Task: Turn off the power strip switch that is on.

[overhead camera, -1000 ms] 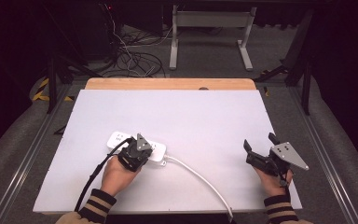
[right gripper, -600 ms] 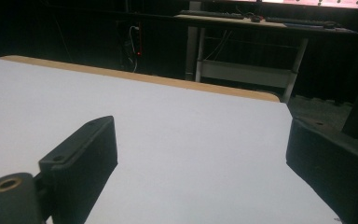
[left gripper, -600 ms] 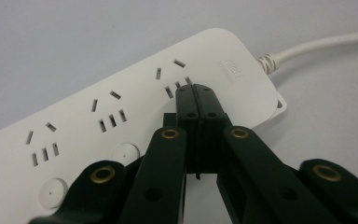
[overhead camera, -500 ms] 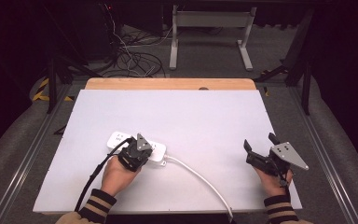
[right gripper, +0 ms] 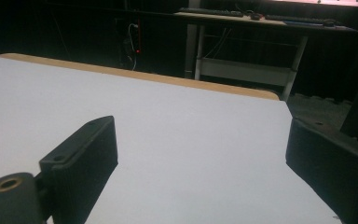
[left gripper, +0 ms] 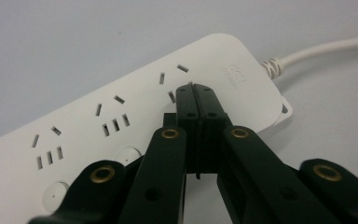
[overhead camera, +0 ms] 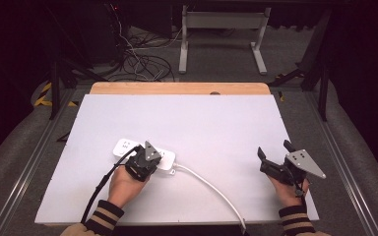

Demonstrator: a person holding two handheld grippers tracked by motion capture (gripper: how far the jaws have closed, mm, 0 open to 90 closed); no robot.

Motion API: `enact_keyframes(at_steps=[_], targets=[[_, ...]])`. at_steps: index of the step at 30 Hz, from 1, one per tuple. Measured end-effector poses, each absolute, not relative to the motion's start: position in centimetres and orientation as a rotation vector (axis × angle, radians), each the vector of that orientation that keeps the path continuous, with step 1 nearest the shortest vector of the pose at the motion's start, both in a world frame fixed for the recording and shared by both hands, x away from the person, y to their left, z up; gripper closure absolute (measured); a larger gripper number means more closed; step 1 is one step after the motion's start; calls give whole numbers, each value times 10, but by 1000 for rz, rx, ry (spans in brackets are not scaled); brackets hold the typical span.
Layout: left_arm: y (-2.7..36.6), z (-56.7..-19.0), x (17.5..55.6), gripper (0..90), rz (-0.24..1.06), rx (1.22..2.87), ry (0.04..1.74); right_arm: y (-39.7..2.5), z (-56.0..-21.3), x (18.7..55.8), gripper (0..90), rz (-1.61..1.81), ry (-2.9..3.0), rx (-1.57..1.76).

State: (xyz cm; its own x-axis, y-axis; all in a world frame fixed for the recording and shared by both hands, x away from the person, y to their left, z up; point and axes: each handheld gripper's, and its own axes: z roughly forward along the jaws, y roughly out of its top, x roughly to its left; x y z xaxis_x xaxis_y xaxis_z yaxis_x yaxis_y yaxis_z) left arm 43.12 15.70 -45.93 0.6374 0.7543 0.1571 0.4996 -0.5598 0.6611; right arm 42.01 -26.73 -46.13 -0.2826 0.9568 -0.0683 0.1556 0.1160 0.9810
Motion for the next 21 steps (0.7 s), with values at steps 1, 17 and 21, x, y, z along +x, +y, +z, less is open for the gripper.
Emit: enact_keyframes(at_steps=[1, 17, 21], targets=[[158, -459, 431, 900, 571, 2278, 973, -267, -461, 420, 95, 1253, 1587, 1117], [163, -459, 432, 900, 558, 2233, 985, -268, -461, 420, 96, 1250, 1585, 1121], [164, -460, 431, 900, 567, 2224, 981, -268, -462, 420, 95, 1252, 1586, 1120]])
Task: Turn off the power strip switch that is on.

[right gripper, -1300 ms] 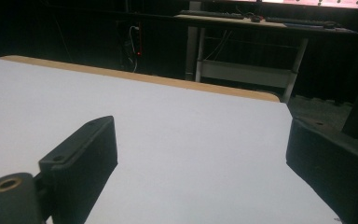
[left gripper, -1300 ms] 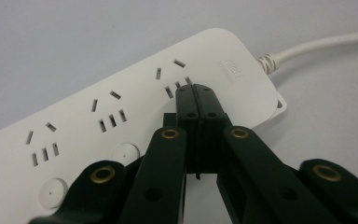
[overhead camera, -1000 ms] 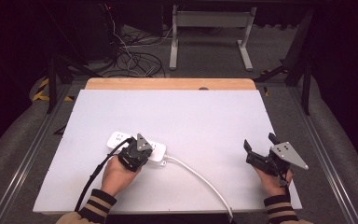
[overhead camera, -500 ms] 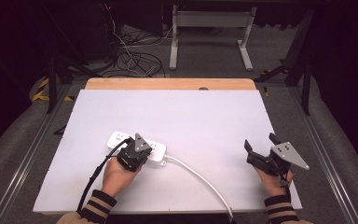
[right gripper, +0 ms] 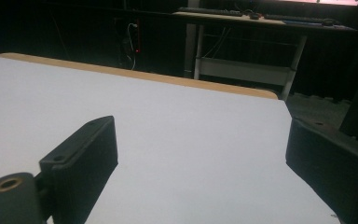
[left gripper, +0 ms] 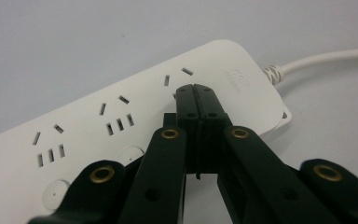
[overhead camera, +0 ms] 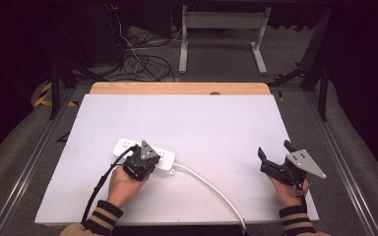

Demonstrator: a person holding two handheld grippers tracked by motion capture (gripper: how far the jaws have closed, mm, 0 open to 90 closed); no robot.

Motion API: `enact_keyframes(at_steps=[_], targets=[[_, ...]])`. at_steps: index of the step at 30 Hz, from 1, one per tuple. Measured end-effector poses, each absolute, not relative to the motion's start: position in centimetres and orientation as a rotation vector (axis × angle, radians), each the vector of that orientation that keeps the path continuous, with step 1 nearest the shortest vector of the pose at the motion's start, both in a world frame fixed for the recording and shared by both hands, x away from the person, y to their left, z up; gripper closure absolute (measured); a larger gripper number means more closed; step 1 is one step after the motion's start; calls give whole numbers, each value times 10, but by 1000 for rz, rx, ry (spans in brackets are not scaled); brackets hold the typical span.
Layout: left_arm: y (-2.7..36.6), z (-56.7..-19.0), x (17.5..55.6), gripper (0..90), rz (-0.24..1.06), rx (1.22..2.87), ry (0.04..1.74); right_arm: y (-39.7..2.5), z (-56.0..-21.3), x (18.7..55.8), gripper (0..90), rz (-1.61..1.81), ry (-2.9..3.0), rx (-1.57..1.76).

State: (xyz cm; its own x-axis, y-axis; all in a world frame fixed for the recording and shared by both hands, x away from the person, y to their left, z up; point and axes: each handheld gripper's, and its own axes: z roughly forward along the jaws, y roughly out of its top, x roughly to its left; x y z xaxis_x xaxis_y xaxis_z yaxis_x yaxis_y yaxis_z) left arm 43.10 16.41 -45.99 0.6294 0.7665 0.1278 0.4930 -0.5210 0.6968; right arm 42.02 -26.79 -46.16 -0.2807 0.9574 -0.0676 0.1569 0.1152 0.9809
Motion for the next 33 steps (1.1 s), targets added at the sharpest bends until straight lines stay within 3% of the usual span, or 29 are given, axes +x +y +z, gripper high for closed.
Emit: enact_keyframes(at_steps=[10, 25, 33], targets=[[180, -454, 428, 900, 632, 2036, 980, -269, -461, 420, 96, 1252, 1587, 1122], [277, -430, 393, 899, 1033, 1452, 1069, -268, -460, 419, 96, 1265, 1577, 1119], [293, -434, 383, 898, 1153, 1325, 1103, -267, -460, 420, 96, 1264, 1583, 1116]])
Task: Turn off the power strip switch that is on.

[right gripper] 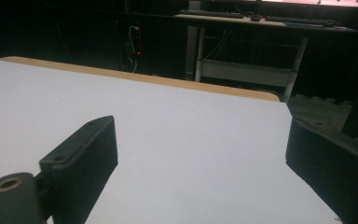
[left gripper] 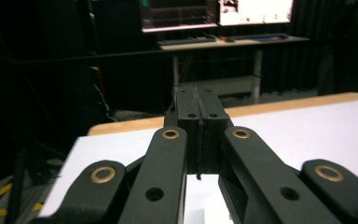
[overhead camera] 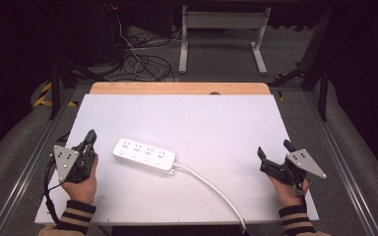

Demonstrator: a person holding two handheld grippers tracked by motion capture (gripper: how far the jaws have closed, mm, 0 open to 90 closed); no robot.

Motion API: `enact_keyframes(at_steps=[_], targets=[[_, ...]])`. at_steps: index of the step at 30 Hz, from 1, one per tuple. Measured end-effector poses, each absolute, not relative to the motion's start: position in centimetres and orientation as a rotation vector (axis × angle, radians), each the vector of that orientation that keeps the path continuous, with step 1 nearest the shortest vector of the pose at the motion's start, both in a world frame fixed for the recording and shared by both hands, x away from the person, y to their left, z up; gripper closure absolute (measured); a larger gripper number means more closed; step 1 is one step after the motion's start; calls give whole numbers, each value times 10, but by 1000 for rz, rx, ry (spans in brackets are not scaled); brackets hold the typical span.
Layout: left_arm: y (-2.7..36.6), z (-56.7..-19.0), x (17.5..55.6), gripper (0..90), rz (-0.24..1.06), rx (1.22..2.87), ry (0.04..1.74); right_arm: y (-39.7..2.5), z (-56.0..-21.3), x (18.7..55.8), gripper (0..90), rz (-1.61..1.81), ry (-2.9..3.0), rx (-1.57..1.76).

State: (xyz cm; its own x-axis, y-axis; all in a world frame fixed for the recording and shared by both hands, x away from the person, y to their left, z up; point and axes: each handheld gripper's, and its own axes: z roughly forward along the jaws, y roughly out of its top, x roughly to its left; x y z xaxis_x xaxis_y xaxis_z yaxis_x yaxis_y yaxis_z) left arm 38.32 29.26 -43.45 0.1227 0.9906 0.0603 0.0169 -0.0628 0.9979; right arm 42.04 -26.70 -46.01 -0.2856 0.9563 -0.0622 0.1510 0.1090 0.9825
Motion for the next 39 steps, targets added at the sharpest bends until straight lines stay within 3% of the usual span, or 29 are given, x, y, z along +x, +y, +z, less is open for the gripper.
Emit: enact_keyframes(at_steps=[16, 18, 19, 20, 21, 22, 24, 27, 39], targets=[[303, -439, 386, 863, 1185, 1275, 1140, -267, -460, 420, 96, 1255, 1583, 1118], [303, -440, 388, 763, 1179, 1282, 1140, -267, -460, 420, 96, 1258, 1586, 1117], [303, -441, 389, 647, 1182, 1279, 1127, -266, -460, 420, 96, 1255, 1585, 1118], [303, -443, 391, 389, 1189, 1267, 1104, -266, -460, 421, 95, 1259, 1586, 1116], [302, -444, 392, 293, 1200, 1257, 1093, -266, -460, 421, 96, 1259, 1587, 1115], [301, -444, 393, 293, 1205, 1247, 1102, -266, -460, 421, 96, 1259, 1587, 1115], [301, -444, 396, 163, 1195, 1252, 1101, -266, -460, 421, 96, 1259, 1587, 1116], [300, -444, 398, 59, 1165, 1250, 1092, -267, -460, 421, 96, 1258, 1586, 1117], [300, -446, 401, 43, 1133, 1261, 1098, -266, -460, 420, 85, 1265, 1592, 1105]])
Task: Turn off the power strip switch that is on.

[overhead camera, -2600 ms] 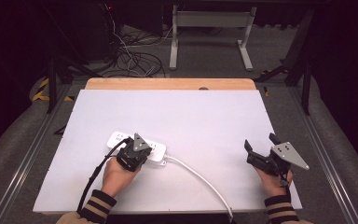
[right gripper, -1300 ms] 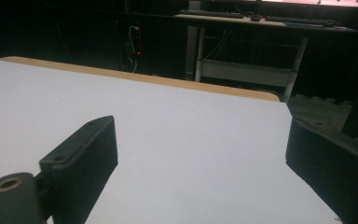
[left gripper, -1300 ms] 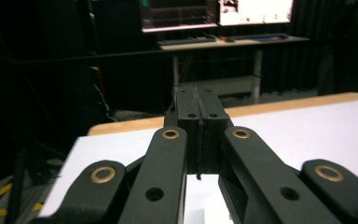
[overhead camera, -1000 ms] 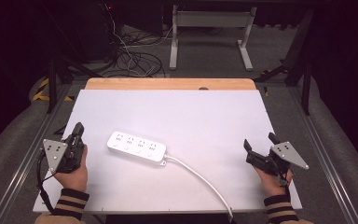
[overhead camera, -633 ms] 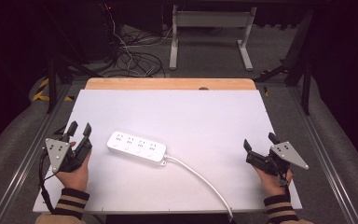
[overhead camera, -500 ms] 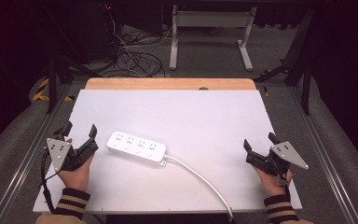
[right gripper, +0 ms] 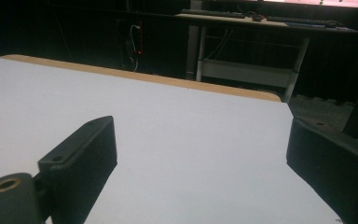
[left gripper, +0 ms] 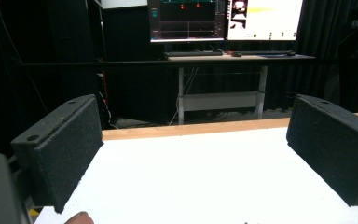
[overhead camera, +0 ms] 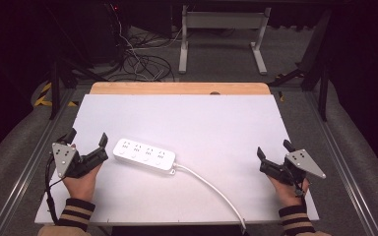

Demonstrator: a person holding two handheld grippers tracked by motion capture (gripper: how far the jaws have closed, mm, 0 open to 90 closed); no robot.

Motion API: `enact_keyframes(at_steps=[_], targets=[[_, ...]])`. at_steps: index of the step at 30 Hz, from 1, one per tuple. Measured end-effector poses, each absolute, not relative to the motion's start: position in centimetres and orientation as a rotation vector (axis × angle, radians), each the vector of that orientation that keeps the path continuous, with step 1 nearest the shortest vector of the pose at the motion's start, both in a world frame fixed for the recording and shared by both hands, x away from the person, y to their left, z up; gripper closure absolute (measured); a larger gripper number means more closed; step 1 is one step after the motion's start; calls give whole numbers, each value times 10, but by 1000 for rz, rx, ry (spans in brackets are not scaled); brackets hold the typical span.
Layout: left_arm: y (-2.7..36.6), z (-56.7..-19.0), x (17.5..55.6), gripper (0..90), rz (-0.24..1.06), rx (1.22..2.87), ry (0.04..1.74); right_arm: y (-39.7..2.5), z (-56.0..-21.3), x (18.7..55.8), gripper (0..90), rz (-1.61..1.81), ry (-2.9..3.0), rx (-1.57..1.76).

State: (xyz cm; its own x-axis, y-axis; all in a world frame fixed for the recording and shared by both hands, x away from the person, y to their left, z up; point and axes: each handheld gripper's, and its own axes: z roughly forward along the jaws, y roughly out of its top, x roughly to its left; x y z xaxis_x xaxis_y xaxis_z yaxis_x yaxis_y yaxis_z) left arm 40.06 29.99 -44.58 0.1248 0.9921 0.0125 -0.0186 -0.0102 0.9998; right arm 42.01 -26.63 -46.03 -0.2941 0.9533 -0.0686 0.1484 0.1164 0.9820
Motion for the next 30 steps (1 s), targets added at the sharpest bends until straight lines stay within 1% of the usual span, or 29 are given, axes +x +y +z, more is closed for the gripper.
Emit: enact_keyframes(at_steps=[7, 11, 30], targets=[[300, -446, 401, 46, 1128, 1264, 1099, -265, -460, 419, 64, 1283, 1597, 1080], [299, -446, 401, 46, 1128, 1269, 1092, -265, -459, 418, 27, 1314, 1591, 1050], [297, -447, 403, 47, 1119, 1281, 1084, -266, -458, 417, 31, 1320, 1588, 1049]])
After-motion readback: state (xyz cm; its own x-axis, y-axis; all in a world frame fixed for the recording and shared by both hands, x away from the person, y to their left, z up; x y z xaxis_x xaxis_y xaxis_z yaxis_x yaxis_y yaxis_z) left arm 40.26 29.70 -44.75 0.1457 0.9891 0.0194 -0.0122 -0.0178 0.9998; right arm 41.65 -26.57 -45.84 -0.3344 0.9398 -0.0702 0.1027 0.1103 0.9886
